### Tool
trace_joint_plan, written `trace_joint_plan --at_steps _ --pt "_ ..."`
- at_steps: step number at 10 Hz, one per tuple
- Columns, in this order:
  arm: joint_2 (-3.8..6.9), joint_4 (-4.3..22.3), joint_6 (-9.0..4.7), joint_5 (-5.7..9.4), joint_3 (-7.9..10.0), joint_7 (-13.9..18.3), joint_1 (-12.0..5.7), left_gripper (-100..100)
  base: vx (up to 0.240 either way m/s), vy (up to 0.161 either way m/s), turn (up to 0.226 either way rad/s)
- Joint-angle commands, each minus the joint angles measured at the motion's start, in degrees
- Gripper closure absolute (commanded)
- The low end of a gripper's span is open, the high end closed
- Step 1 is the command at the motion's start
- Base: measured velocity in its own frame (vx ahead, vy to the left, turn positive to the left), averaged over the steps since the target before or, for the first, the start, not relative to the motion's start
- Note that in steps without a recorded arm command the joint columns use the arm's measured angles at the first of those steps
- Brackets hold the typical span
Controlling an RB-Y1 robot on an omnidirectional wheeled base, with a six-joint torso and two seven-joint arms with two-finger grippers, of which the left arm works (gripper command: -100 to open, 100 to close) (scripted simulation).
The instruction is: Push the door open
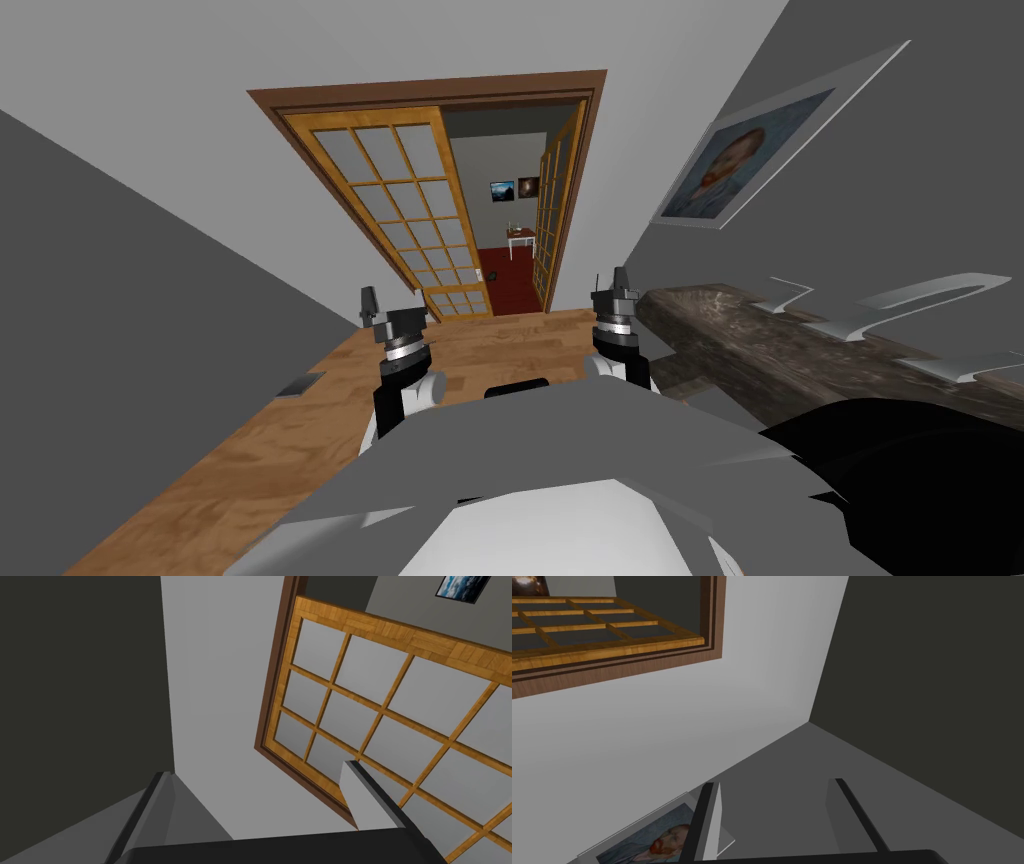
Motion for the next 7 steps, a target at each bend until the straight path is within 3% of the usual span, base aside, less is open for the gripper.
trace_joint_plan --at_steps 1,7 --pt "0.33 1.9 -0.49 0.19 0.23 1.3 -0.67 -100 0.08 0.027 -0.046" --pt "1.51 10.9 -2.27 1.1 1.43 6.7 -4.18 -100 0.08 0.032 -0.064"
